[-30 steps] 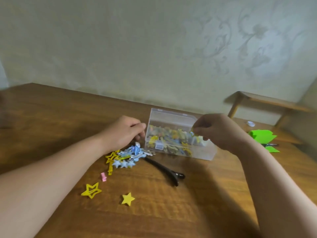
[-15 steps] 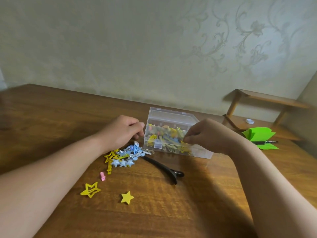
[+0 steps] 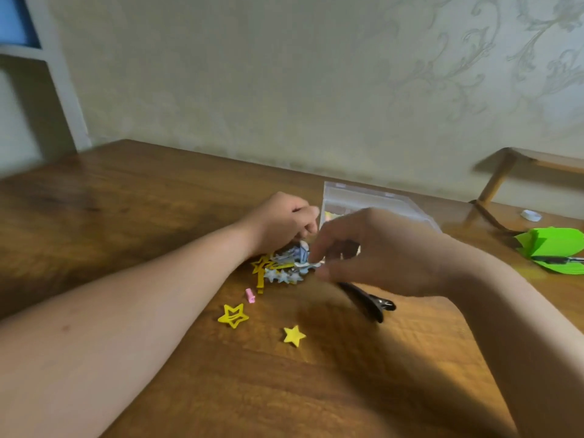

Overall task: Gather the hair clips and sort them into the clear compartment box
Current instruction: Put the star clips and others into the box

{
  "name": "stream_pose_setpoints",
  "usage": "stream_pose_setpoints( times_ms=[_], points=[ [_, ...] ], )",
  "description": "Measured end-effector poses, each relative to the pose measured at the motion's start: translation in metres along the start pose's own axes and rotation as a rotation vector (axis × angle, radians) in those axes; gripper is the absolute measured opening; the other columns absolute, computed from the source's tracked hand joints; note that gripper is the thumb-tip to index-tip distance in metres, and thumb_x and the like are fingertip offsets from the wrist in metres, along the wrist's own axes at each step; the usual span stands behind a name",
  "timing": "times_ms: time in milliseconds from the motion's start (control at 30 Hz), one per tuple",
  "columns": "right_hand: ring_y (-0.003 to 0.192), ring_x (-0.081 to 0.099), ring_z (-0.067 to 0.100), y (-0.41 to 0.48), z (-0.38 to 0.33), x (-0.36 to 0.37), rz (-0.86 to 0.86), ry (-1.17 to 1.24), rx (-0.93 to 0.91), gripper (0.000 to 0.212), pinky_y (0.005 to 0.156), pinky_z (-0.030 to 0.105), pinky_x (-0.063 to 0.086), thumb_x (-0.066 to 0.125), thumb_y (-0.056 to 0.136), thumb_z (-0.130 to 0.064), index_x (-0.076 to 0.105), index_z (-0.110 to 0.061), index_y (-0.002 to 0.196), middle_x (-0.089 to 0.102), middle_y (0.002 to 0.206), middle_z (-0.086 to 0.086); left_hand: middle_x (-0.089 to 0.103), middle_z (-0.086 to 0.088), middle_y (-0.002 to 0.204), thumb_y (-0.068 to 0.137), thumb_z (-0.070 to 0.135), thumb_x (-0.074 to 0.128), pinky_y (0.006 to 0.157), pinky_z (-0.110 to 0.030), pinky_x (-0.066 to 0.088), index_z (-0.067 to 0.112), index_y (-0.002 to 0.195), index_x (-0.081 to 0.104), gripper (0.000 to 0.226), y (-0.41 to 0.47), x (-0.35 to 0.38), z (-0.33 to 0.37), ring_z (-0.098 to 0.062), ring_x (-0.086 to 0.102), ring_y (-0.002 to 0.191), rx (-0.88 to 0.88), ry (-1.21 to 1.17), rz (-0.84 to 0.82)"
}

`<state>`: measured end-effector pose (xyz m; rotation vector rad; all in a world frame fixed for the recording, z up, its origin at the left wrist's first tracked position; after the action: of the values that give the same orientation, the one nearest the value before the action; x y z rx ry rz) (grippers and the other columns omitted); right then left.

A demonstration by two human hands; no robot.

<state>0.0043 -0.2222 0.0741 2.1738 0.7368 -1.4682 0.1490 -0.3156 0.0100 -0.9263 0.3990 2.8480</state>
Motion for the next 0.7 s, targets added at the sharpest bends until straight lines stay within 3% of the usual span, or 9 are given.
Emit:
stream_pose_setpoints(
  times_ms=[67, 167, 400, 567, 700],
  points=[
    [0.087, 0.065, -0.001, 0.000, -0.014, 0.019, -0.144, -0.013, -0.042, 0.019, 0.073, 0.018, 0.052, 0.080, 0.089, -0.046, 0.075, -0.041, 0.107, 0.071, 0.093, -0.018, 0.066, 0.012, 0.061, 0.108, 0.034, 0.057, 0.058, -0.026, 0.041, 0.024, 0.068, 0.073, 0.044, 0.000, 0.001, -0.003, -0.003, 0.054, 0.054, -0.021, -0.029, -0.008],
    [0.081, 0.066, -0.002, 0.000, -0.027, 0.044, -0.304, 0.013, -0.062, 0.025, 0.068, 0.014, 0.050, 0.084, 0.087, -0.043, 0.074, -0.035, 0.108, 0.072, 0.090, -0.016, 0.073, 0.005, 0.073, 0.107, 0.037, 0.057, 0.075, -0.037, 0.055, 0.021, 0.075, 0.076, 0.040, 0.000, -0.001, -0.005, -0.016, 0.067, 0.072, -0.042, -0.037, 0.007],
    [0.081, 0.063, 0.004, -0.002, -0.037, 0.052, -0.351, -0.002, -0.118, 0.018, 0.067, 0.018, 0.048, 0.082, 0.090, -0.038, 0.071, -0.028, 0.100, 0.069, 0.088, -0.009, 0.076, -0.005, 0.080, 0.109, 0.035, 0.057, 0.087, -0.050, 0.059, 0.020, 0.074, 0.074, 0.041, 0.004, 0.001, -0.005, -0.034, 0.073, 0.092, -0.018, -0.053, 0.015],
    [0.079, 0.063, 0.010, -0.002, -0.035, 0.050, -0.358, 0.057, -0.141, 0.012, 0.071, 0.031, 0.051, 0.079, 0.093, -0.033, 0.069, -0.025, 0.095, 0.070, 0.089, -0.004, 0.076, 0.002, 0.077, 0.108, 0.038, 0.057, 0.086, -0.044, 0.058, 0.021, 0.076, 0.076, 0.042, 0.005, 0.001, -0.008, -0.023, 0.074, 0.086, -0.011, -0.030, 0.019],
    [0.077, 0.064, 0.009, 0.003, -0.021, 0.031, -0.184, 0.144, -0.117, 0.009, 0.070, 0.030, 0.051, 0.076, 0.096, -0.032, 0.072, -0.024, 0.095, 0.071, 0.087, -0.004, 0.073, 0.006, 0.068, 0.107, 0.038, 0.059, 0.069, -0.036, 0.049, 0.023, 0.070, 0.075, 0.043, 0.006, 0.002, -0.009, -0.008, 0.061, 0.063, -0.021, -0.052, 0.022]
  ],
)
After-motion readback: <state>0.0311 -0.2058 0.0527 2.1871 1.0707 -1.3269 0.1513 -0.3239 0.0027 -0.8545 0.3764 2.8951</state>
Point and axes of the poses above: each hand's wrist, its own y-axis towards the middle knuckle, its own x-axis out of the palm, z = x × y, the point moved 7 cm from there along y, towards the middle knuckle
